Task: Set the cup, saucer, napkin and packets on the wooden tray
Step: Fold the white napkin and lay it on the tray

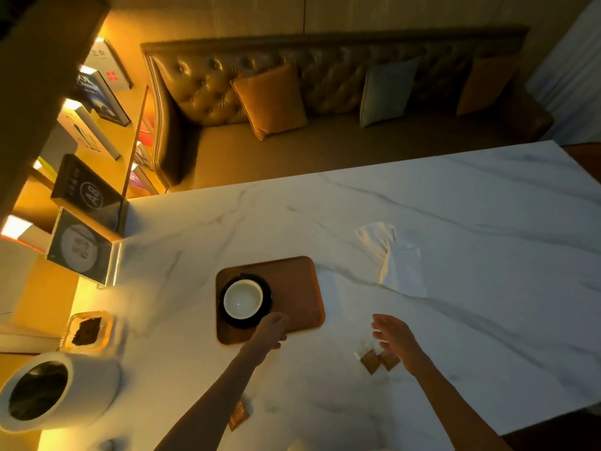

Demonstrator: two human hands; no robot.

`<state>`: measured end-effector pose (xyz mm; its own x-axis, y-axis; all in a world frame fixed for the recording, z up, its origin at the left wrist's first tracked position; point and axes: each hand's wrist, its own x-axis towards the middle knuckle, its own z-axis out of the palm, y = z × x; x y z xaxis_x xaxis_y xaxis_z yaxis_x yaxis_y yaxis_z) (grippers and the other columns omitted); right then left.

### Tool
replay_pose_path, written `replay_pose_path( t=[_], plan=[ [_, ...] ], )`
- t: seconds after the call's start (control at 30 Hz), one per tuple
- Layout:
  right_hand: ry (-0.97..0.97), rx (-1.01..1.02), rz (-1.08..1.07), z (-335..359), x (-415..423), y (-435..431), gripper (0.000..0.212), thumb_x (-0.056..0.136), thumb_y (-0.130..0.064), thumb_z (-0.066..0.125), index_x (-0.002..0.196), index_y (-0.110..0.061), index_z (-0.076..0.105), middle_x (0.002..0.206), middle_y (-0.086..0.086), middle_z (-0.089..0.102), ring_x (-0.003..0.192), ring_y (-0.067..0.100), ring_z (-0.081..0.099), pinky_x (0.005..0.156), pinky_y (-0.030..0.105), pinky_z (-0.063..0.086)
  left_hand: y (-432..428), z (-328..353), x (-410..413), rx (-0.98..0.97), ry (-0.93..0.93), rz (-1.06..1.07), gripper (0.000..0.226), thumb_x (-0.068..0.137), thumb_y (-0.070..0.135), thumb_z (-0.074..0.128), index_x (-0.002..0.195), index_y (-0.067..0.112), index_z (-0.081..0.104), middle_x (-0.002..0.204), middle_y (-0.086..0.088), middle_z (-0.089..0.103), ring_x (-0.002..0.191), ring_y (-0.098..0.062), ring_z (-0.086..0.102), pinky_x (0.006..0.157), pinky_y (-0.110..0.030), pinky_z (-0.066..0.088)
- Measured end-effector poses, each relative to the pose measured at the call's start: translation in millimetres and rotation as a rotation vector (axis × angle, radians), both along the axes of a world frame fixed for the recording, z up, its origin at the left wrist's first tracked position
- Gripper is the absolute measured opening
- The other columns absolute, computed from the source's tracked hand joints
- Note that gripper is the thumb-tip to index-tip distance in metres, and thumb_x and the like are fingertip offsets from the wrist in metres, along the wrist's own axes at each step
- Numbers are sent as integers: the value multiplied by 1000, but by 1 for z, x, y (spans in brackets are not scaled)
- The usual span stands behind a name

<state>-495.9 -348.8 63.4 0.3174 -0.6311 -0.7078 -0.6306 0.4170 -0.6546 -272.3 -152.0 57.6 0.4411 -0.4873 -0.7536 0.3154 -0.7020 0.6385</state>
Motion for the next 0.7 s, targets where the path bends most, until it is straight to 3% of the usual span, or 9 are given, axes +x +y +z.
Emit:
replay_pose_path(
  t=[0.13, 0.2, 0.27, 0.37, 0.47, 0.57, 0.63, 0.7],
  plan=[
    [58, -73, 26, -3, 0, -68, 17, 90, -27, 59, 97, -12, 64, 92, 8, 65, 83, 21, 62, 82, 40, 51, -67, -2, -15, -15, -81, -82, 25, 99, 20, 46, 76, 13, 48, 68, -5, 44, 60, -15, 44, 58, -31, 36],
    [111, -150, 93, -8, 4, -99, 14, 89, -23, 57, 85, -13, 64, 87, 11, 63, 81, 23, 58, 76, 38, 47, -104, -6, -23, -7, -83, -111, 25, 99, 14, 45, 74, 11, 45, 64, -3, 42, 54, -13, 39, 57, -29, 35],
    [168, -215, 190, -17, 7, -125, 11, 89, -19, 56, 92, -14, 66, 97, 10, 62, 90, 24, 58, 80, 34, 42, -142, -12, -33, 10, -90, -168, 16, 99, 12, 45, 86, 6, 51, 73, -3, 50, 55, -12, 43, 53, -24, 38],
    [273, -316, 310, -31, 11, -150, 30, 89, -16, 55, 116, -7, 62, 119, 11, 65, 112, 29, 58, 91, 31, 43, -196, -25, -47, 29, -192, -297, 15, 98, 15, 46, 94, 4, 56, 91, -9, 55, 75, -20, 51, 70, -30, 40],
    [327, -408, 359, -47, 14, -168, 27, 90, -18, 53, 113, -10, 62, 116, 12, 65, 109, 29, 59, 92, 37, 48, -241, -40, -61, 69, -296, -403, 17, 97, 16, 46, 90, 4, 56, 101, -19, 63, 94, -30, 58, 80, -36, 44],
    [397, -496, 428, -68, 15, -182, 25, 90, -20, 52, 113, -16, 59, 114, 9, 62, 108, 27, 57, 89, 40, 50, -276, -57, -74, 80, -290, -427, 27, 94, 14, 52, 115, -2, 58, 119, -22, 63, 112, -32, 59, 91, -33, 43],
    [443, -555, 516, -86, 14, -184, 25, 89, -21, 55, 114, -20, 57, 115, 5, 57, 109, 26, 53, 86, 40, 50, -294, -67, -81, 95, -226, -406, 45, 93, 15, 57, 133, -1, 47, 128, -21, 58, 119, -30, 56, 97, -30, 41],
    [480, -647, 577, -101, 11, -180, 21, 89, -23, 57, 109, -22, 57, 111, 2, 56, 106, 23, 51, 80, 36, 52, -309, -76, -87, 102, -93, -307, 57, 91, 14, 61, 141, 1, 37, 133, -22, 53, 122, -33, 54, 102, -36, 42]
  ],
)
